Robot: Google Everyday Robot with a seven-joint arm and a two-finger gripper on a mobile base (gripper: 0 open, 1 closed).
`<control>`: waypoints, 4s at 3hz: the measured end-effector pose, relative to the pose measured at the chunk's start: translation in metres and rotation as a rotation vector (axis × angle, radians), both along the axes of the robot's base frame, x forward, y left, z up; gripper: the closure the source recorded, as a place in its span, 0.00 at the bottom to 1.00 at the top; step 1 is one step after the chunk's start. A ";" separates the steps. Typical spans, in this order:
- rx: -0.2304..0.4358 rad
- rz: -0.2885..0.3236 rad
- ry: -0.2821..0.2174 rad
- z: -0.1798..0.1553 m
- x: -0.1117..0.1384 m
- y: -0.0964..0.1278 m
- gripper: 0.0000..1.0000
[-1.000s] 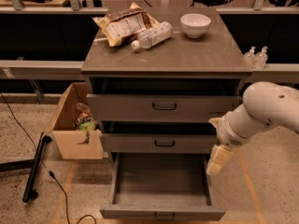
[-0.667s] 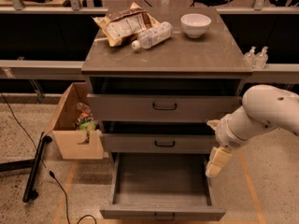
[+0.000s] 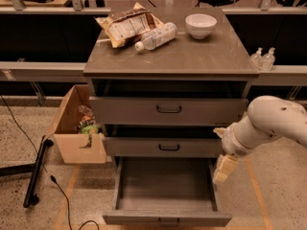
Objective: Open middle drawer
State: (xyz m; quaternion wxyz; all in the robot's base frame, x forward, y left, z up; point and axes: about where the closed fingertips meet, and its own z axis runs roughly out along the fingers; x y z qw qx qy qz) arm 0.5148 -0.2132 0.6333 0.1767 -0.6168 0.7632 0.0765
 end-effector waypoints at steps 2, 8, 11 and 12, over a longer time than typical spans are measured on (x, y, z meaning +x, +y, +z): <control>-0.022 0.063 -0.091 -0.057 0.022 -0.028 0.00; -0.057 0.087 -0.117 -0.170 0.119 -0.045 0.00; -0.050 0.094 -0.087 -0.197 0.130 -0.056 0.41; -0.069 0.075 -0.064 -0.184 0.110 -0.070 0.65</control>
Offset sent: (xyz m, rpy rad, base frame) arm 0.0321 -0.0472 -0.0815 -0.0474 -0.1507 0.0995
